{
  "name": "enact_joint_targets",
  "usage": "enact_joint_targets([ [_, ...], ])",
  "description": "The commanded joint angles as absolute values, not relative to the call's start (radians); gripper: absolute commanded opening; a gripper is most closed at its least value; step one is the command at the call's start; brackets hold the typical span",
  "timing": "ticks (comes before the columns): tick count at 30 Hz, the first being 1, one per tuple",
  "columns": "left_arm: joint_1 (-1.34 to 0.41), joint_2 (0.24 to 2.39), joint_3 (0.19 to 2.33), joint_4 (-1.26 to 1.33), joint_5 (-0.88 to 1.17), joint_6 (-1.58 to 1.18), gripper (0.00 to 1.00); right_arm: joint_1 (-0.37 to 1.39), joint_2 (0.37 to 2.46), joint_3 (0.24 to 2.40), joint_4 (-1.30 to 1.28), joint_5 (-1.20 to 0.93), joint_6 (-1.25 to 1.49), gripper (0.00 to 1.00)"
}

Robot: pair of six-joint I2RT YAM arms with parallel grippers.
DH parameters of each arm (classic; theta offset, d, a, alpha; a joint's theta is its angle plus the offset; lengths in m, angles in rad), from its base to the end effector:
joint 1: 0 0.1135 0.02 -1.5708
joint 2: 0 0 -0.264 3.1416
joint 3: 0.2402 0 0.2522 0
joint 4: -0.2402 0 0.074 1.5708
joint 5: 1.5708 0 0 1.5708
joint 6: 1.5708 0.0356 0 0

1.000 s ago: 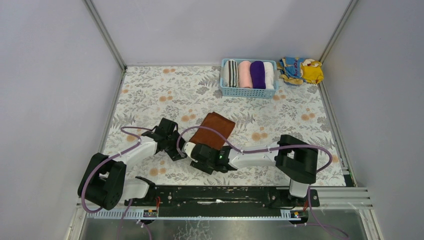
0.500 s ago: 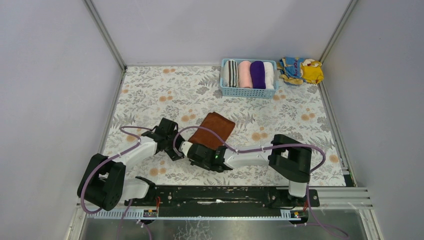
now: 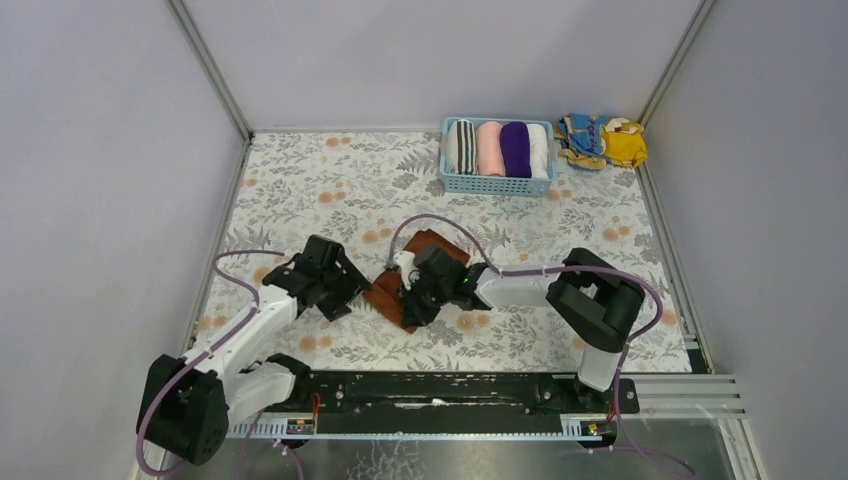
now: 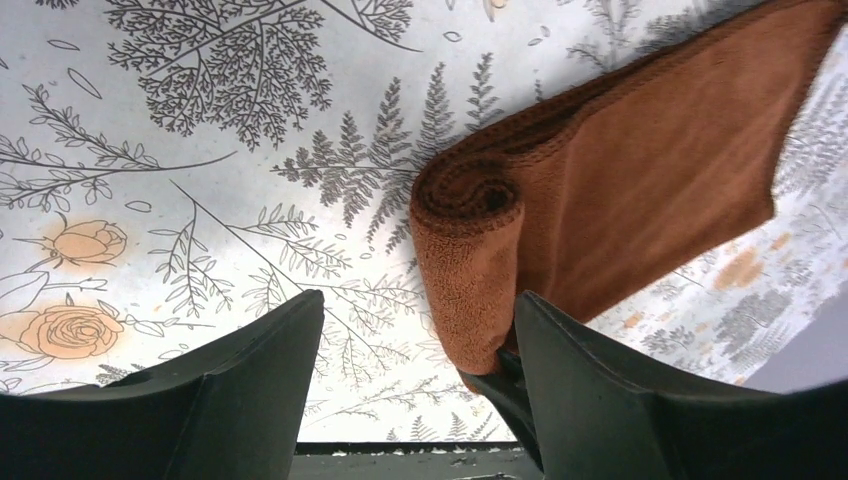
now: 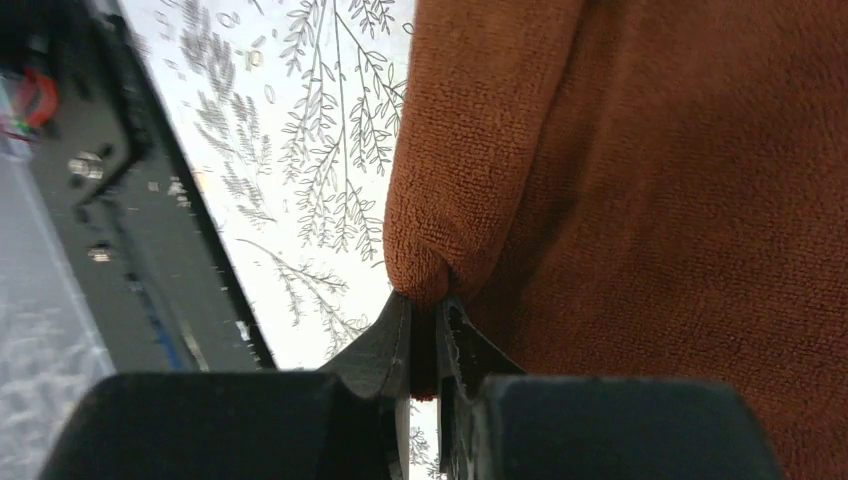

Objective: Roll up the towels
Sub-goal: Roll the towel at the center of the board.

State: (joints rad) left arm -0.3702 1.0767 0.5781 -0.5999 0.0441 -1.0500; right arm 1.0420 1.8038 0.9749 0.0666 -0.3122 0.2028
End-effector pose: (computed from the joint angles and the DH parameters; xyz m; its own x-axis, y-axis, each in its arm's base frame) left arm 0.1751 -0.0697 0.1839 -0.7428 -0.6413 -0.1923 -0.5310 0.7393 -0.4142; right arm 0.1766 0.3239 0.1558 -0.5293 -0.5260 -0.6657 -0.8444 0.4025 0.3534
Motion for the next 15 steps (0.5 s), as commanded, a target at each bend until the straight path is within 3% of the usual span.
enact_joint_targets([
  [1,-0.367,1.014,0.601,-0.671,0.027,-1.062,0.71,0.942,1.799,0.851,0.314,-0.737,0.453,0.0],
  [11,-0.394,1.094,0.612,-0.568,0.084,-1.074,0.71,0.778,2.028,0.684,1.106,-1.025,1.084,0.02],
  [15,-0.417,1.161,0.629,-0.518,0.087,-1.077,0.7,0.748,2.099,0.668,1.235,-1.038,1.196,0.04],
])
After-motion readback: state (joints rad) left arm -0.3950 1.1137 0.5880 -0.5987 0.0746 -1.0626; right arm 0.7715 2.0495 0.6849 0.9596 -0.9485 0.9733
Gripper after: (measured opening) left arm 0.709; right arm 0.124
